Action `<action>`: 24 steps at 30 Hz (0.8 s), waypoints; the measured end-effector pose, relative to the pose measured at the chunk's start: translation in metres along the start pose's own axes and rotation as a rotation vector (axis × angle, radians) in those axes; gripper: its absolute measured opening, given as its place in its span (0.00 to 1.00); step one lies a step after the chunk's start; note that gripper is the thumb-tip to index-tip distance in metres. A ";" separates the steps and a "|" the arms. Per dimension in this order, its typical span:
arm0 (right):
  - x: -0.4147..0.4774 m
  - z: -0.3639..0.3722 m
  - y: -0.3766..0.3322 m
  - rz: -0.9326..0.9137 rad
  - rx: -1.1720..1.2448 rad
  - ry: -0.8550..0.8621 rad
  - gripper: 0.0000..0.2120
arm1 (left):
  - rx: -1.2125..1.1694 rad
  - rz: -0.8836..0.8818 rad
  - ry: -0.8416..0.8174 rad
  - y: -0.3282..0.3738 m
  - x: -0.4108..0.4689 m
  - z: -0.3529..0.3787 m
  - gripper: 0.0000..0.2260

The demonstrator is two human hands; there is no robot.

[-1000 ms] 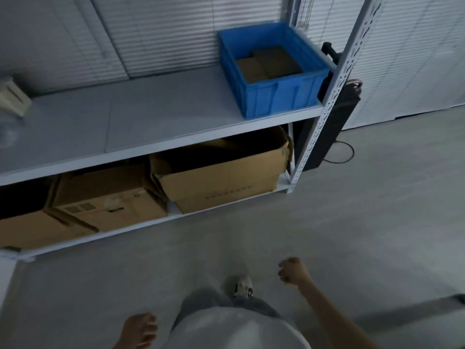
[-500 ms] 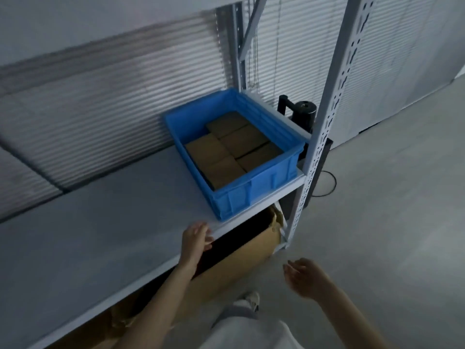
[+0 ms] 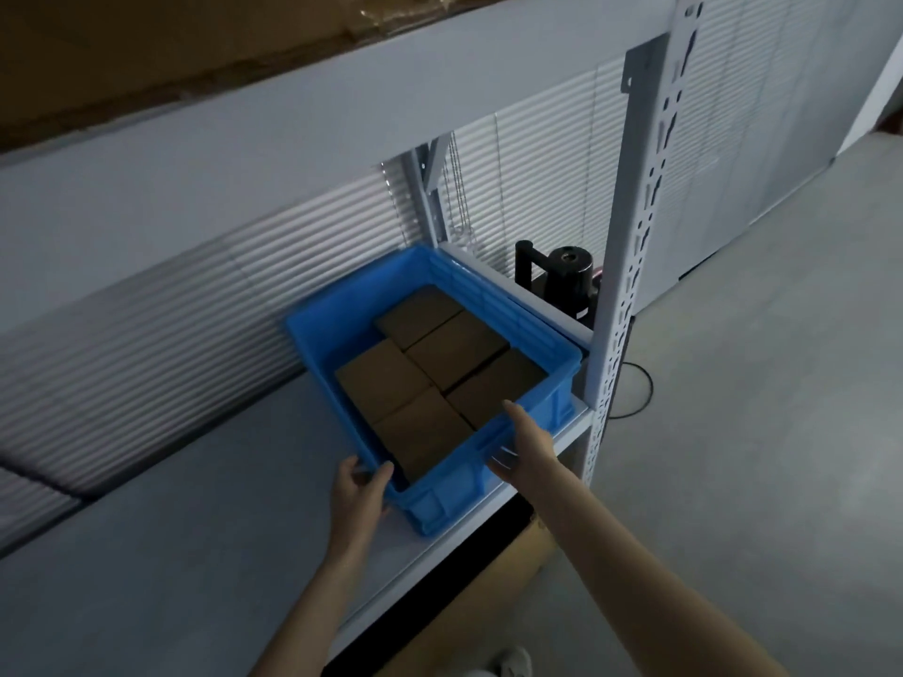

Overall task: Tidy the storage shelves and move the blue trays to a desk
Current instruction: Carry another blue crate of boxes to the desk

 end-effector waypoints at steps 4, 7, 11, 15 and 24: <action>-0.003 0.006 0.002 -0.072 -0.064 0.006 0.24 | 0.091 0.089 0.085 0.003 -0.005 0.011 0.12; -0.012 0.002 0.008 -0.088 -0.086 0.039 0.21 | 0.099 0.109 0.106 0.003 -0.021 0.009 0.14; -0.046 -0.020 0.030 -0.061 -0.091 0.084 0.15 | 0.123 0.132 0.079 -0.017 -0.058 -0.011 0.22; -0.091 -0.065 0.070 -0.061 -0.096 0.156 0.14 | 0.254 0.234 0.144 -0.027 -0.097 -0.041 0.23; -0.184 -0.193 0.146 -0.110 -0.076 0.409 0.15 | 0.946 0.603 0.119 0.039 -0.061 -0.032 0.22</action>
Point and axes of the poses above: each hand's wrist, its own x-axis towards the middle knuckle, its own z-axis out of the palm, y = z × x, the point moved 2 cm from there along x, towards the middle knuckle, and after that the axes turned 3 degrees about -x, right-handed, at the moved point
